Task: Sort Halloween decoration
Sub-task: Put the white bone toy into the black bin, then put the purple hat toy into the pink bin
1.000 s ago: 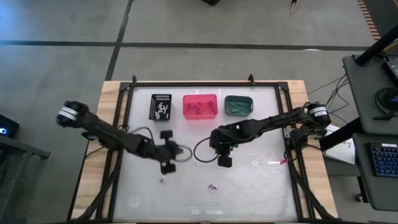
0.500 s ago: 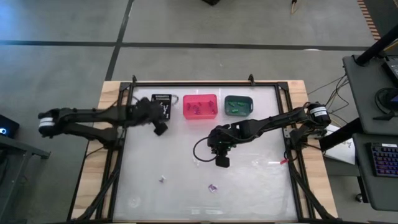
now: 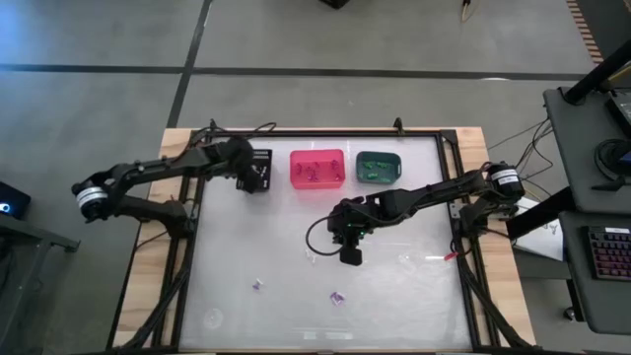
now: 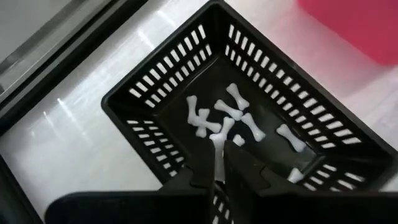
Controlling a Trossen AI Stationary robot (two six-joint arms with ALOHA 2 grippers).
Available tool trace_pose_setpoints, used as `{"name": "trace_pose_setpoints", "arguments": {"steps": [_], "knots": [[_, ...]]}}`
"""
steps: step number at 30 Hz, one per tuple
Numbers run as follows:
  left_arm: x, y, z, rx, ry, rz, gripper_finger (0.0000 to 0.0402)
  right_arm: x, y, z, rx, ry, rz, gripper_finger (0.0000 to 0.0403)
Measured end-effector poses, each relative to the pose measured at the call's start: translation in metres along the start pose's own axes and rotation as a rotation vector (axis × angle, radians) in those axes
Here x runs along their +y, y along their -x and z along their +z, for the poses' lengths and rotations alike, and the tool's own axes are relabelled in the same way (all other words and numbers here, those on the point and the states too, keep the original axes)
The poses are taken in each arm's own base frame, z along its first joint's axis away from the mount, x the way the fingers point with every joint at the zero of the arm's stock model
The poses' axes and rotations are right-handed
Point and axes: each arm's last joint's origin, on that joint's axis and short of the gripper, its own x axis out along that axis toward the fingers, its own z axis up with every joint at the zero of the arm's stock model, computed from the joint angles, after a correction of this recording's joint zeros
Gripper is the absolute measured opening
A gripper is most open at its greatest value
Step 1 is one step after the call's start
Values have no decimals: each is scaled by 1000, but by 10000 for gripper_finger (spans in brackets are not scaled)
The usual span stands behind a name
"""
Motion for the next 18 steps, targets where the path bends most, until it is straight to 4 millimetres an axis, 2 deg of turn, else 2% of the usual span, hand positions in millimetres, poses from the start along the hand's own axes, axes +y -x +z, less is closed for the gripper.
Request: {"name": "trace_pose_setpoints", "arguments": {"steps": [10, 18], "knots": [[0, -10, 1, 19, -6, 68, 42, 0, 0, 0, 0, -11, 0, 40], [2, 0, 2, -27, 21, 59, 58, 0, 0, 0, 0, -72, 1, 40]]}}
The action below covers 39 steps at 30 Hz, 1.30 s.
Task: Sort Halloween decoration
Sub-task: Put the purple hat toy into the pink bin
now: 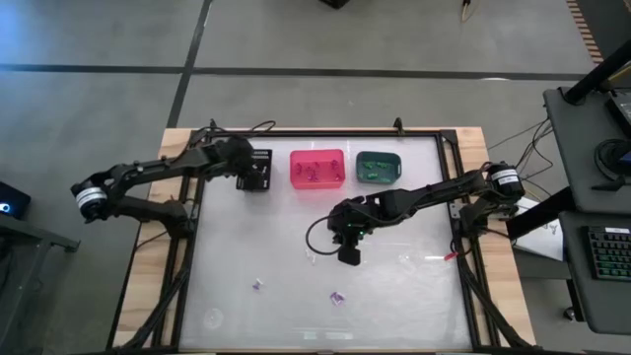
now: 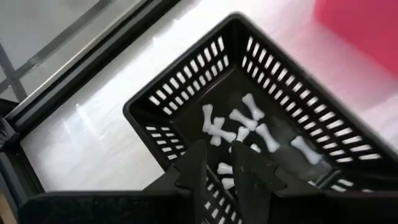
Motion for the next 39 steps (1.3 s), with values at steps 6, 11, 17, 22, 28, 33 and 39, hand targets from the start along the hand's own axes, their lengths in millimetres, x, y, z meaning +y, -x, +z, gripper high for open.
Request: {"name": "trace_pose_setpoints", "arguments": {"steps": [6, 11, 17, 22, 28, 33, 39], "knots": [[-7, 20, 2, -91, 15, -87, 59, 0, 0, 0, 3, -91, 9, 40], [-24, 44, 3, -219, -20, -181, 59, 1, 1, 1, 3, -189, 12, 40], [-52, 74, 0, -381, -86, -340, 59, 8, 4, 6, 4, -253, 73, 40], [-76, 96, -5, -492, -145, -478, 59, 24, 9, 8, 4, -200, 99, 40], [-96, 113, -15, -570, -188, -535, 59, 45, 12, 8, 29, -213, 122, 40], [-105, 122, -23, -593, -216, -532, 59, 62, 12, 7, 58, -256, 132, 40], [-109, 126, -27, -601, -233, -558, 59, 74, 12, 2, 95, -322, 128, 40]]}}
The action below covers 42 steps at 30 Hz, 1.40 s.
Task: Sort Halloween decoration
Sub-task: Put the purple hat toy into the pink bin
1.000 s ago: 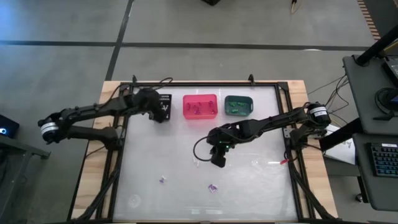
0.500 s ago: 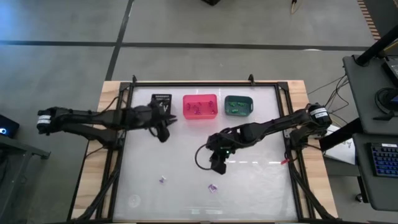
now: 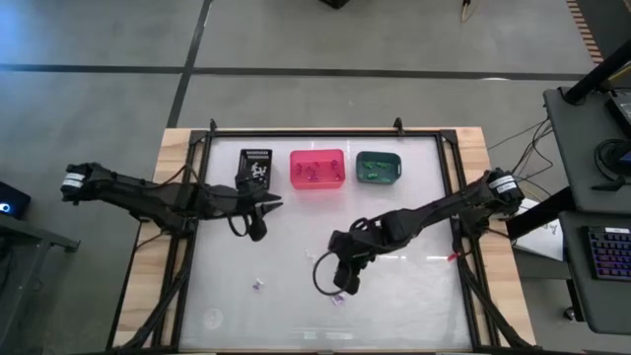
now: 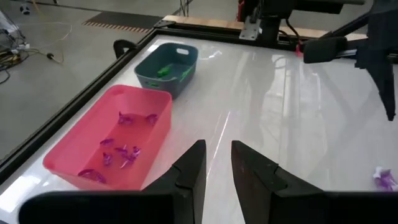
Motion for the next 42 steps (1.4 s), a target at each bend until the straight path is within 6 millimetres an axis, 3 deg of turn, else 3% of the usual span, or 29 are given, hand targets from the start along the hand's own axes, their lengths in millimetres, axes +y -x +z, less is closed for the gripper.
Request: {"name": "trace_pose_setpoints", "arguments": {"steps": [11, 26, 33, 42], "knots": [[-2, -4, -1, 1, -58, 0, 59, 13, -6, -25, 95, -207, -57, 40], [-4, -8, 8, -86, -172, -3, 59, 32, -45, -61, 217, -355, -162, 29], [-7, -11, 11, -132, -175, -6, 59, 55, -59, -59, 172, -315, -155, 28], [-9, -18, 7, -97, -118, -12, 59, 56, -88, -50, 153, -220, -322, 28]]}}
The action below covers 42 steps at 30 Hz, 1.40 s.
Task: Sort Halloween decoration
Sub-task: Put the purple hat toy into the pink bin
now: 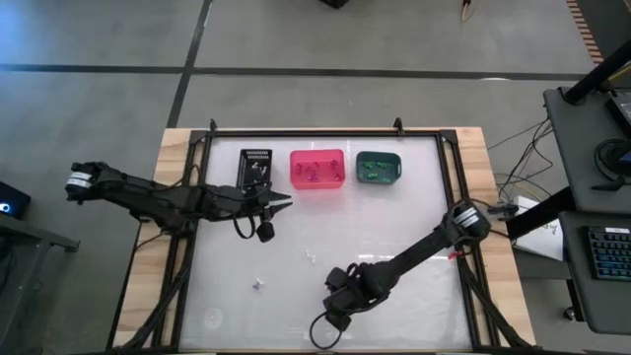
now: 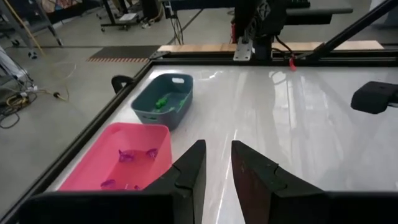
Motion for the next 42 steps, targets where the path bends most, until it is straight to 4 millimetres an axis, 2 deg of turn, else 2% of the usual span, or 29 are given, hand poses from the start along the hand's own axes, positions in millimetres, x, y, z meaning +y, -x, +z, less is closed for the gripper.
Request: {"name": "trace_pose_setpoints", "arguments": {"steps": [5, 10, 15, 22, 28, 36, 42], "knots": [[-2, -5, -4, 23, 1, 1, 59, 8, -6, 5, 3, 55, -76, 29], [-4, -9, -7, 44, 2, 1, 59, 18, -2, 12, -19, 92, -63, 43], [-4, -11, -9, 52, 8, 1, 59, 14, 1, 17, -46, 82, -102, 80], [-4, -10, -8, 48, 19, 1, 59, 8, -6, 15, -29, 63, -132, 114], [-4, -10, -8, 50, 45, 1, 59, 8, -9, 14, -35, 55, -119, 112], [-7, -9, -8, 49, 53, -10, 59, 10, -31, 12, 7, 70, -107, 108], [-7, -9, -8, 49, 56, -10, 59, 11, -33, 12, 13, 72, -97, 103]]}}
